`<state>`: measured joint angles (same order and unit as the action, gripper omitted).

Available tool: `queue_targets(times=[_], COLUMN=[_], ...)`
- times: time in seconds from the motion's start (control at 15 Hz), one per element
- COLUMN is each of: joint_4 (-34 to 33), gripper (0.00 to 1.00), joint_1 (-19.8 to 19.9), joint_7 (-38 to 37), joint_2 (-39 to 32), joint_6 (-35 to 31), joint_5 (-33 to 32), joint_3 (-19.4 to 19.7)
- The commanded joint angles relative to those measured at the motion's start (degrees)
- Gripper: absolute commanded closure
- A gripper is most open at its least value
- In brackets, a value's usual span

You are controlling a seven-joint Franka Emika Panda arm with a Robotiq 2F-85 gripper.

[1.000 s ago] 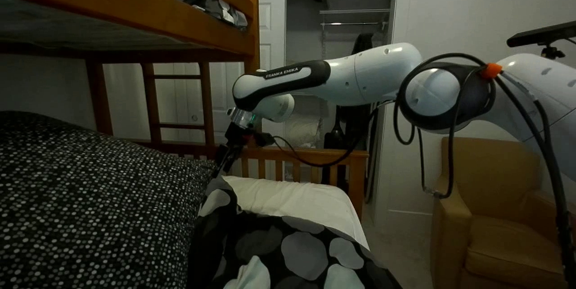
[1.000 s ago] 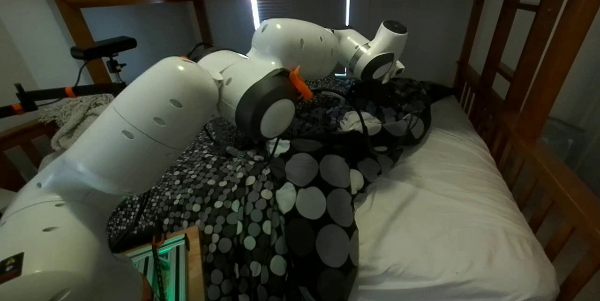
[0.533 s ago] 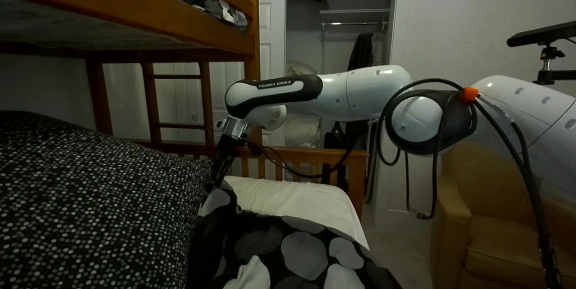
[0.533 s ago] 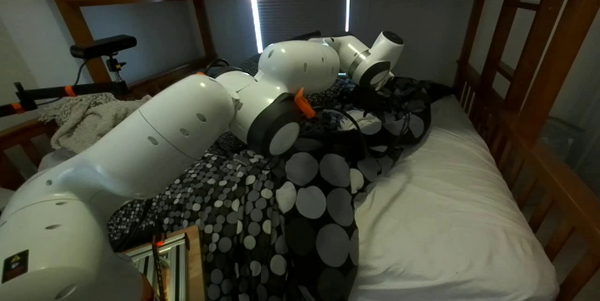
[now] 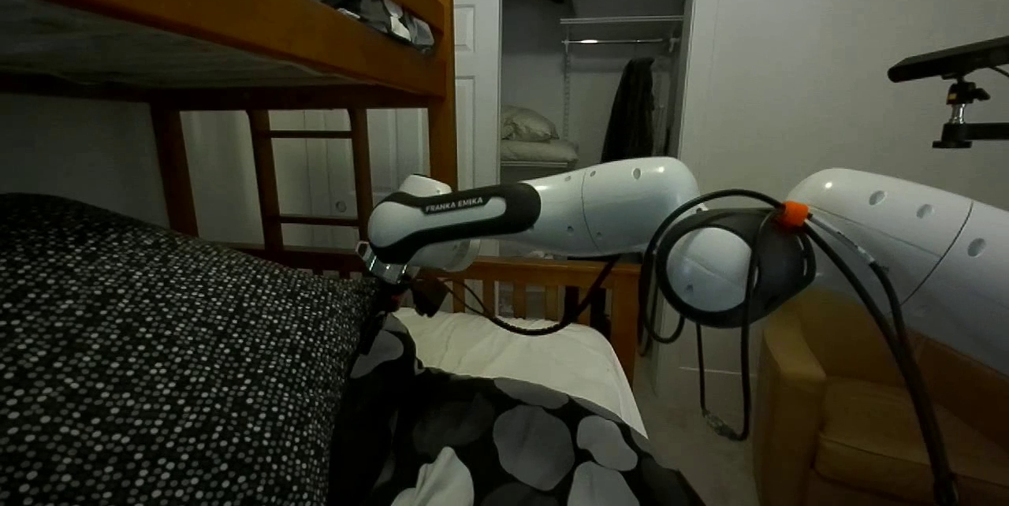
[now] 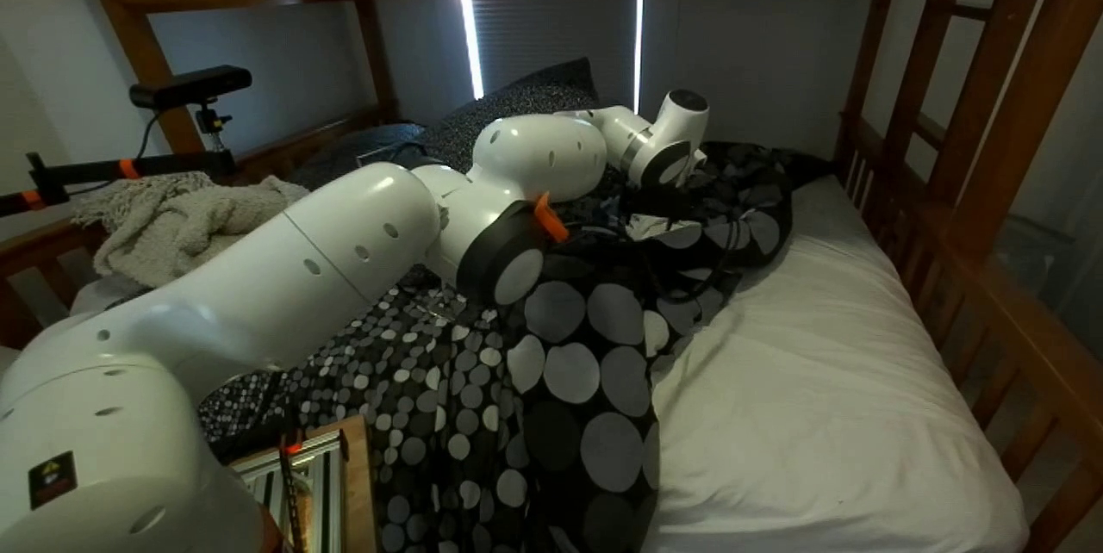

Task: Place the white cloth on the uncovered corner of the bed

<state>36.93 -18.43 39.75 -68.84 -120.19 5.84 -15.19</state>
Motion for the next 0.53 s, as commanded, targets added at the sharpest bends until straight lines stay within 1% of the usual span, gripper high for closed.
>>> queue_targets(times=[0.0, 0.2, 0.33, 0.4, 0.47], joint_4=[-9.5, -14.2, -16.3, -16.5, -10.8], gripper=[0.0, 0.0, 0.0, 0.0, 0.0], joint_1=[-1.8, -3.1, -3.9, -4.2, -3.5], joint_7=[0.3, 1.0, 2.7, 3.5, 5.0], joint_2=[-7.8, -11.3, -12.7, -12.8, -9.3], joint_6=[-3.9, -8.0, -9.2, -9.6, -9.1], joint_5=[-1.0, -0.8, -0.3, -0.1, 0.5], joint_3=[0.3, 0.0, -0.7, -1.0, -1.8])
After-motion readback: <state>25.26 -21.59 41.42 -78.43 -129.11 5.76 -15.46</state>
